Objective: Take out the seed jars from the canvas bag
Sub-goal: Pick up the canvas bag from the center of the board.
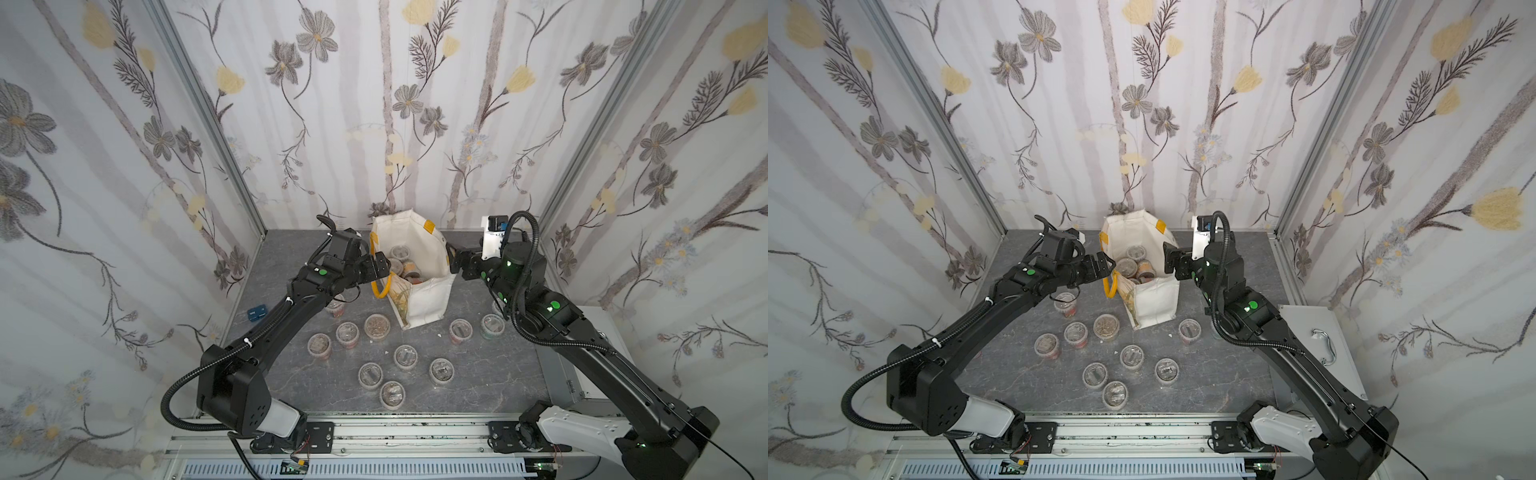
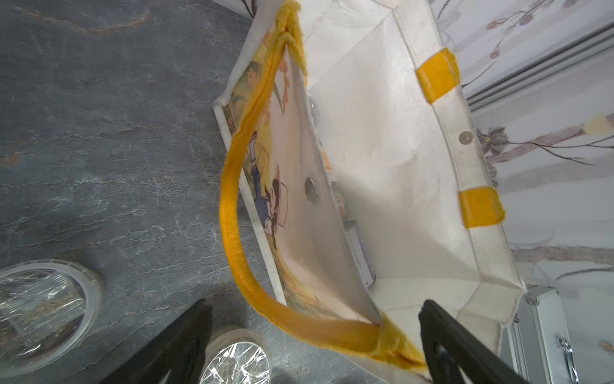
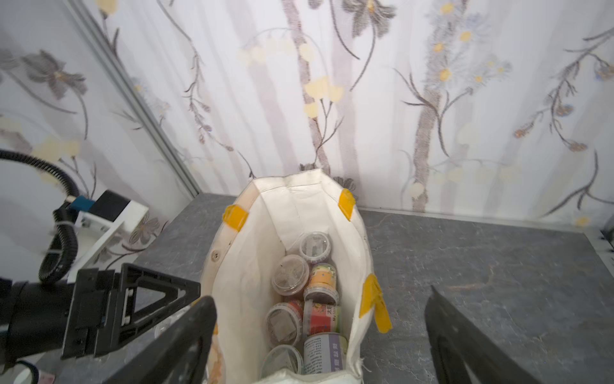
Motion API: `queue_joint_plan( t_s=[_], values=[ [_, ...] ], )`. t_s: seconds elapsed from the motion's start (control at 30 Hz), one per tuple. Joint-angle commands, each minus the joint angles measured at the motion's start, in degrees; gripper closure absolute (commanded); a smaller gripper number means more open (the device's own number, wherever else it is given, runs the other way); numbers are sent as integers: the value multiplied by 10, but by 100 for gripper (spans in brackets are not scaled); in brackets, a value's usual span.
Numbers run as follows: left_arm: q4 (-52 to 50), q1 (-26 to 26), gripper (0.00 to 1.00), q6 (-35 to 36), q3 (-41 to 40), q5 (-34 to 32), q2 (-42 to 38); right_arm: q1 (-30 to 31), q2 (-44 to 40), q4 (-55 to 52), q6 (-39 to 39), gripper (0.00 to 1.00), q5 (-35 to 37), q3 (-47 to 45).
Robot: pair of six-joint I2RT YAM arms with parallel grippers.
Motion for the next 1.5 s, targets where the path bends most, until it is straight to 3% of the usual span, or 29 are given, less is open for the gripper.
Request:
queue_joint_plan(
  t_s=[0.0, 0.17, 0.23, 0.33, 0.47, 0.57, 0.67, 0.83, 0.97, 1.2, 1.47],
  values=[
    [-55, 2, 1, -27, 59, -49, 53, -31, 22, -84, 80, 13, -43, 34],
    [-121, 20, 6, -38, 211, -83, 186, -43, 51, -126, 59, 19, -101, 68],
    [-160, 28, 16, -29, 286, -120, 241, -42, 61, -127, 59, 20, -114, 68],
    [-205, 34, 49, -4, 389, -146, 315, -43, 79, -124, 62, 24, -145, 70],
    [-190, 36, 99, 47, 467, -128, 370, -43, 91, -125, 54, 27, -153, 75],
    [-185, 37, 100, 74, 537, -113, 410, -43, 103, -124, 47, 30, -151, 80],
    [-157, 33, 100, 103, 602, -56, 441, -43, 118, -124, 49, 30, -164, 90],
    [-51, 4, 100, 153, 609, -46, 421, -41, 130, -123, 59, 29, -210, 107],
    [52, -10, 100, 166, 553, -13, 379, -37, 133, -144, 78, 28, -214, 105],
    [281, -30, 100, 183, 332, 40, 273, -4, 148, -188, 163, 26, -164, 74],
    [364, -51, 100, 206, 204, 51, 206, 7, 185, -185, 229, 27, -141, 46]
  ],
)
